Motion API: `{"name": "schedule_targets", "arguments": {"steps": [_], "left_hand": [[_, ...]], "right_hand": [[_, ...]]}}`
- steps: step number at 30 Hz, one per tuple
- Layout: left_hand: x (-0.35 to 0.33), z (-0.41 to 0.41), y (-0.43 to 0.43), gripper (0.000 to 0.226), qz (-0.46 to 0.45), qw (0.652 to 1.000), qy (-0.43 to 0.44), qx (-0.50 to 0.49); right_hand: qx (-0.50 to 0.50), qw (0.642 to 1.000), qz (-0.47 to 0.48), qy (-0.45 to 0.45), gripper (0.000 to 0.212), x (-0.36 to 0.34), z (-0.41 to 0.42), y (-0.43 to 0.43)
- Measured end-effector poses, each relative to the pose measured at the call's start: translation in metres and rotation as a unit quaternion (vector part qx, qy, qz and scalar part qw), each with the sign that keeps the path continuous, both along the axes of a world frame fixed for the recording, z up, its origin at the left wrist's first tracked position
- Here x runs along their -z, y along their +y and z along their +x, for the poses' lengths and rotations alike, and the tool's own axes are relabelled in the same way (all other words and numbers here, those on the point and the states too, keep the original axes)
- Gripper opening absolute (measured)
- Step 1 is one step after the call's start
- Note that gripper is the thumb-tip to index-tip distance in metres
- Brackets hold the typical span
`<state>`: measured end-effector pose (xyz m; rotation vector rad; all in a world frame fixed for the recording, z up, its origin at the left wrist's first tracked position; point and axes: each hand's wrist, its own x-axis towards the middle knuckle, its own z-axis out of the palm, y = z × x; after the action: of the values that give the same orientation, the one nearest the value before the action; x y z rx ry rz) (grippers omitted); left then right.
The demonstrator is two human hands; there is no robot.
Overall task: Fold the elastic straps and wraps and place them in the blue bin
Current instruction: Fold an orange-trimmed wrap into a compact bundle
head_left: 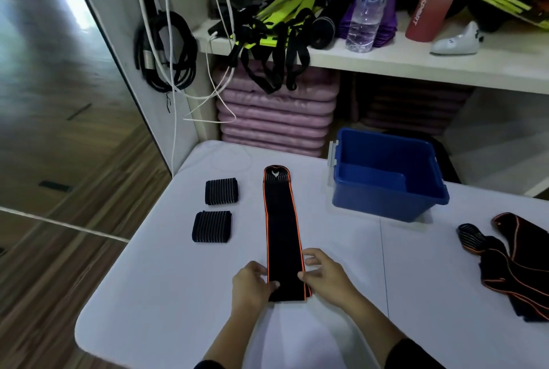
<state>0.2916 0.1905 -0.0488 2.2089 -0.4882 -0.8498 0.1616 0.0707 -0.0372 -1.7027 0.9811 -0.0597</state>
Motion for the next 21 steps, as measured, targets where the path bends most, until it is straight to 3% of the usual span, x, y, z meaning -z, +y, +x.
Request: {"name": "schedule_targets", "arguments": {"steps": [4,10,14,17,21], "left_hand": [[0.004,-0.007,0.012,0.007,-0.069,0.997,-0.017,0.009],[0.005,-0.016,0.008,0.011,-0.087,0.994,-0.041,0.043],[0.003,-0.018,0.007,0.007,-0.085,0.990,-0.085,0.079],[0.004,-0.017,0.015,0.026,-0.064,0.976,-0.140,0.156],[0.010,-0.010,0.022,0.044,-0.031,0.948,-0.196,0.248]], "right_hand": [[-0.046,0.999,-0.027,0.000,0.043,0.002,-0.011,0.005],[-0.059,0.997,-0.053,-0.006,0.047,0.008,-0.011,0.013],[-0.108,0.989,-0.095,0.018,0.037,0.011,-0.012,0.008],[-0.160,0.979,-0.123,0.039,0.032,0.014,-0.012,0.003],[-0.209,0.961,-0.168,0.061,0.044,0.018,-0.014,-0.001]]}}
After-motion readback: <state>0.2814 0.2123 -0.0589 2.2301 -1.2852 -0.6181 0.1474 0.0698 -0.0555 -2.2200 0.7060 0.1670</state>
